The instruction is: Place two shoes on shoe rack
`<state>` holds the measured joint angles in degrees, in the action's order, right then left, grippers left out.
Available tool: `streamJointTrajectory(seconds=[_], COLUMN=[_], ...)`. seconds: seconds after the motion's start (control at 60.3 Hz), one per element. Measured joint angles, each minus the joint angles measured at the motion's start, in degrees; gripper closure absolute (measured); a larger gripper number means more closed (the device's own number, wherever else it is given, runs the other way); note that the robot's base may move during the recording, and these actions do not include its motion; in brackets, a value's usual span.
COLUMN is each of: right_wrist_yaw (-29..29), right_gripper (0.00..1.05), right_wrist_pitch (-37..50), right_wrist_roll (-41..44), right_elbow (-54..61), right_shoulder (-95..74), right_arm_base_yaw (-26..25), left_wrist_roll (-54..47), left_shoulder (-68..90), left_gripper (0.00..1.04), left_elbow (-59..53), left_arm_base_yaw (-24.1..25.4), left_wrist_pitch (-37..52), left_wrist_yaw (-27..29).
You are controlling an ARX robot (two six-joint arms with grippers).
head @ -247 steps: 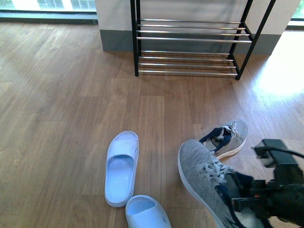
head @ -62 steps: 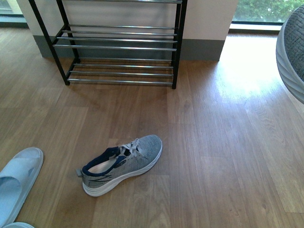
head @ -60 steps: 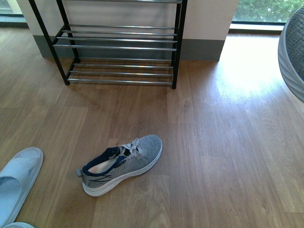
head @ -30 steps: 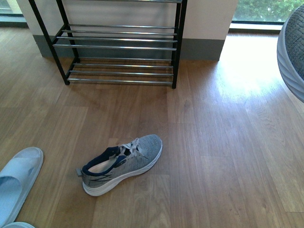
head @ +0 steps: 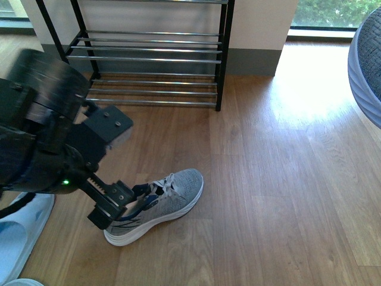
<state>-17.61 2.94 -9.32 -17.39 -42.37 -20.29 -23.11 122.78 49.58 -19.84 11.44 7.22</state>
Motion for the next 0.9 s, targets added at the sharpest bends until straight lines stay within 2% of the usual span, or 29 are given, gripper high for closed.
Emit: streamJointTrajectory(seconds=[0.332, 0.564, 0.896], right_wrist_yaw=[0.0, -0.02, 0.0], right_gripper=[1.03, 1.03, 1.03], right_wrist_pitch=[0.0, 0.0, 0.0], right_wrist_roll=[-0.02, 0.0, 0.0], right_elbow=[0.0, 0.0, 0.0], right_shoulder=[0.02, 0.0, 0.0], right_arm_base_yaw=[0.0, 0.0, 0.0], left_wrist_roll=[-4.85, -5.16, -5.14], left_shoulder=[20.0, 29.7, 40.0], left_gripper=[0.09, 0.09, 0.1], left_elbow=[13.77, 21.42, 35.36], left_arm_base_yaw=[-3.74, -4.04, -4.5], left_wrist_pitch=[-3.23, -3.82, -9.66], left_wrist_yaw=[-1.09, 0.98, 1.33])
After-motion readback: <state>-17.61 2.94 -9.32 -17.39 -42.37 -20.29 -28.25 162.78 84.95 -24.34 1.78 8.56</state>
